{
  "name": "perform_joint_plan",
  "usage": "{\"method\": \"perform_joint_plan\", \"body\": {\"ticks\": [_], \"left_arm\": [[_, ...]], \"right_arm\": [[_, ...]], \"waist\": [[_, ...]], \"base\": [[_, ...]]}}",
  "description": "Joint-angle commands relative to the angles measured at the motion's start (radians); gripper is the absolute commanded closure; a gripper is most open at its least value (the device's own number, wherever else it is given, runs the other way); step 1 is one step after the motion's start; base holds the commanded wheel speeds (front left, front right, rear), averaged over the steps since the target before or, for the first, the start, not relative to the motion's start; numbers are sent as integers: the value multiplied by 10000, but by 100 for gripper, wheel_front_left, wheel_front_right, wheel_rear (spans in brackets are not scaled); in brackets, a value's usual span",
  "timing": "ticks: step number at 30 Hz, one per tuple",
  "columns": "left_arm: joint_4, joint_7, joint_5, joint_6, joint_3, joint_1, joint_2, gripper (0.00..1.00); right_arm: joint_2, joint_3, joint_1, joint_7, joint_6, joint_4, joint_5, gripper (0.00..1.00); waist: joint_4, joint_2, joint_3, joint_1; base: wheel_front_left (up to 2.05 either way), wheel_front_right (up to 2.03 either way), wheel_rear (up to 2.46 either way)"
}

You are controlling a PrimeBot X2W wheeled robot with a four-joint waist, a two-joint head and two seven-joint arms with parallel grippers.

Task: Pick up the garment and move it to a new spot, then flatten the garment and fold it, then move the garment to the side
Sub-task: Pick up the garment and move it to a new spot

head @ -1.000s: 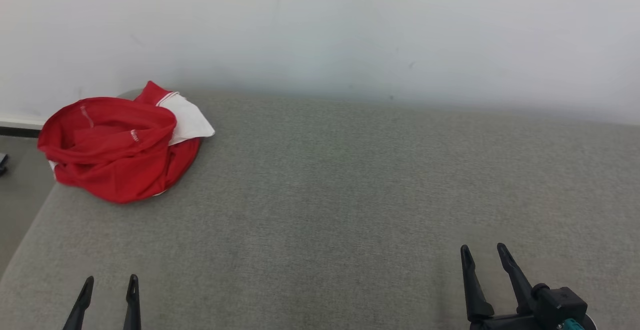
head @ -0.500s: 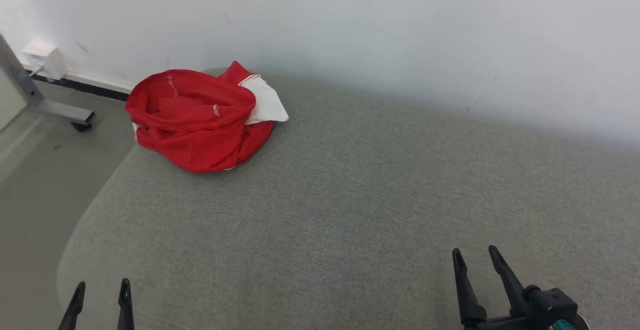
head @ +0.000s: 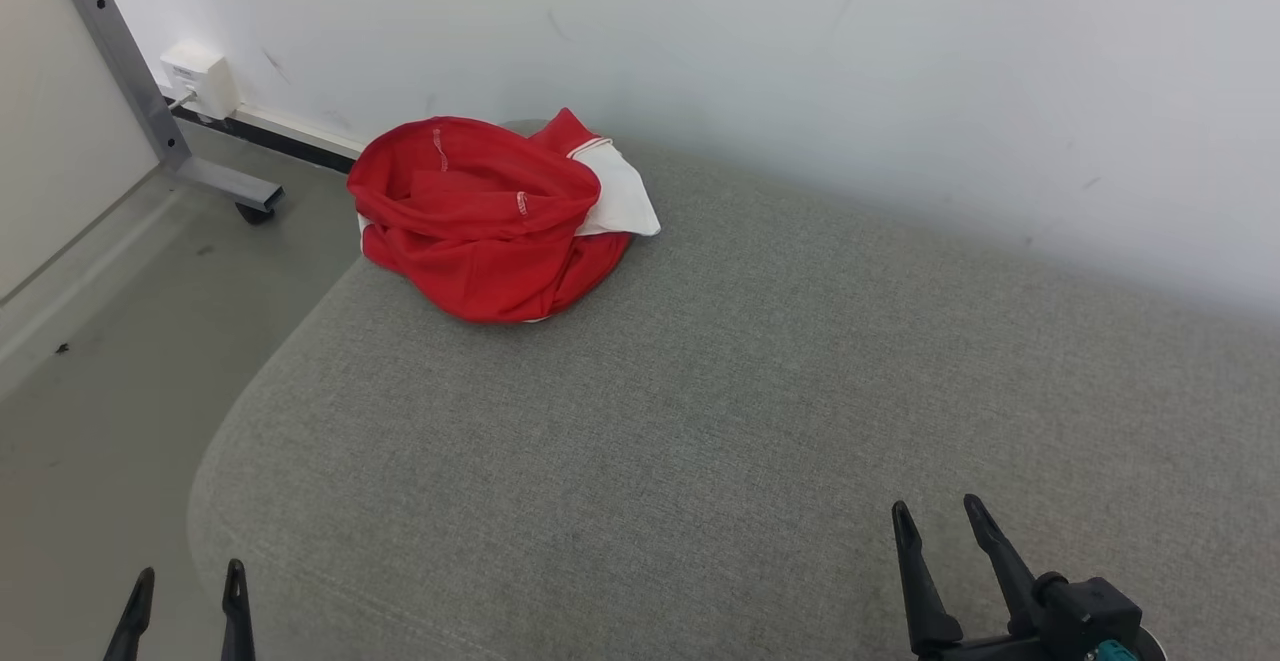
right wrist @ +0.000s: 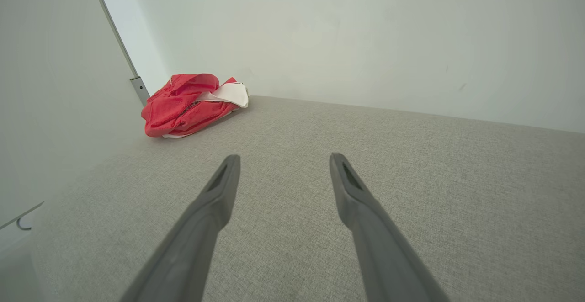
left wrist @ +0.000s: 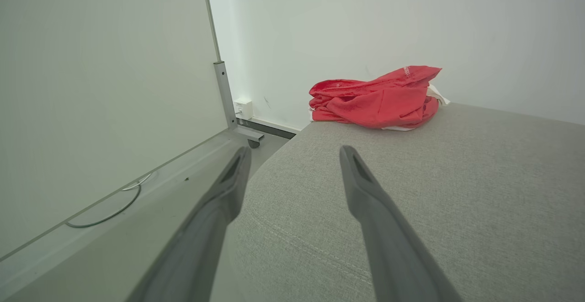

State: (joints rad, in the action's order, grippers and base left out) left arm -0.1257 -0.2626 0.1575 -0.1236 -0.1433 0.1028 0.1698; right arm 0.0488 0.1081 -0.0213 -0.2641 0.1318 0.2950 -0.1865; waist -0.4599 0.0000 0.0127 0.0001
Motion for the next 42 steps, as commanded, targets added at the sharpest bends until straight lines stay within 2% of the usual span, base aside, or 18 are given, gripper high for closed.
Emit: {"method": "perform_joint_plan", "body": {"ticks": [1, 9, 14, 18, 22, 26, 28, 32, 42], "left_arm": [[-19, -35, -106, -13, -36, 98, -29, 0], [20, -35, -43, -3, -188, 74, -126, 0], [122, -35, 203, 40, -441, -322, -338, 0], [54, -34, 363, -7, -486, -946, -165, 0], [-96, -34, 634, -52, -606, -1981, 307, 0], [-322, -16, 911, -75, -527, -3255, 1011, 0], [-402, 3, 1031, -55, -492, -3599, 1162, 0], [-707, 256, 1381, -68, -441, -4863, 1923, 0], [-1708, 1232, 2207, -61, 481, -6881, 3695, 0]], "right_arm": [[25, 12, -21, -7, -21, -6, -58, 0], [27, 154, -117, -5, -21, 6, -49, 0], [30, 131, -334, -7, -21, -35, 136, 0], [25, 63, -603, -7, -21, -138, 424, 0], [34, -21, -960, -7, -21, -326, 684, 0], [115, -291, -1276, -5, -21, -618, 987, 0], [114, -352, -1340, -7, -21, -690, 1056, 0], [162, -494, -1649, -4, -21, -974, 1199, 0], [108, -697, -2064, -6, -21, -1513, 1326, 0]], "waist": [[-31, 0, 20, -1], [211, 0, -61, -1], [833, 0, -329, -1], [1547, 0, -830, -1], [2341, 0, -1572, -1], [2965, 0, -2413, -1], [3099, 0, -2623, -1], [3642, 0, -3456, -1], [4714, 0, -4562, -1]], "base": [[0, 0, 0], [0, 0, 0], [0, 0, 0], [0, 0, 0], [0, 0, 0], [0, 0, 0], [0, 0, 0], [0, 0, 0], [0, 0, 0]]}}
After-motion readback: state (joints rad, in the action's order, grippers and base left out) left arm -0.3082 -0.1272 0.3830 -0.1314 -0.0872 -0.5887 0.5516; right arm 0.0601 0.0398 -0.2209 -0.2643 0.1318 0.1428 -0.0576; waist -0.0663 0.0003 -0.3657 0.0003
